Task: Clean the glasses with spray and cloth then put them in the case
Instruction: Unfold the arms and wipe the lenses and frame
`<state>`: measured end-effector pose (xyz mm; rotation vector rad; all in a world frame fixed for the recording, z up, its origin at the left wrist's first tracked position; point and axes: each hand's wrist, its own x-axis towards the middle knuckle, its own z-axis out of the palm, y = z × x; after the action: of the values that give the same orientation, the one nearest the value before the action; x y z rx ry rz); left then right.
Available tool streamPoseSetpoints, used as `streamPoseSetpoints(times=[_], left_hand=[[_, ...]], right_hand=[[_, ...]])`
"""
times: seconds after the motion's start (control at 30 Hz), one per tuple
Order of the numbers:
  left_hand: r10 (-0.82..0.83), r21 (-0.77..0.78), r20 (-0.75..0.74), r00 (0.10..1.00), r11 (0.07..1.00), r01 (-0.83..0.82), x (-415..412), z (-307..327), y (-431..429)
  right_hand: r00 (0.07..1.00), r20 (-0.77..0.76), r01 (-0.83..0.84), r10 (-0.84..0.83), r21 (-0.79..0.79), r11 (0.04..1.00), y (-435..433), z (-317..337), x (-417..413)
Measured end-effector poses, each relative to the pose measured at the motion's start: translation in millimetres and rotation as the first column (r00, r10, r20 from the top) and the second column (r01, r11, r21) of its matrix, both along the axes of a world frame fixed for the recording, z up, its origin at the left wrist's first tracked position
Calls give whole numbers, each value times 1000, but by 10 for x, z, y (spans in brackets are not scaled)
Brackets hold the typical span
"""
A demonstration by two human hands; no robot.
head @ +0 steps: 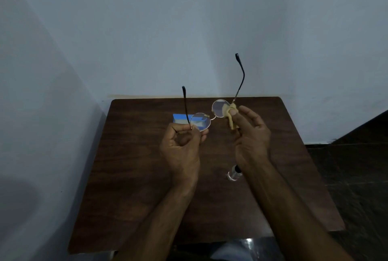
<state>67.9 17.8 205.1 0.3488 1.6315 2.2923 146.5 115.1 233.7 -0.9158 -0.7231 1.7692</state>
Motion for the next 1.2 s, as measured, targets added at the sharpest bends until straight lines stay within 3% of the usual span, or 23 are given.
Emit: streamPoseSetpoints(times=[0.1, 0.27, 0.47, 0.7, 1.03, 1.2], left_hand=[[-3, -18, -98, 995, 1000, 2, 5, -4, -9], [-33, -54, -201, 979, 998, 23, 18, -29, -68], [-32, -51, -238, 971, 998, 20, -24, -62, -73], [-54, -57, -293, 955, 998, 38, -8, -92, -73], [45, -165, -311, 949, 981, -100, -80, -97, -8], [46, -187, -365, 930, 975, -121, -104, -130, -6]], right_hand=[[998, 28, -61, 62, -41, 997, -68, -10, 1], [998, 61, -27, 29, -40, 999, 180, 36, 11], [985, 50, -163, 168, -85, 983, -16, -33, -16], [996, -6, -90, 90, -112, 990, 122, -14, -42], [946, 54, -310, 320, -136, 941, -233, -107, -102], [970, 9, -240, 243, -121, 963, -164, -68, -100]])
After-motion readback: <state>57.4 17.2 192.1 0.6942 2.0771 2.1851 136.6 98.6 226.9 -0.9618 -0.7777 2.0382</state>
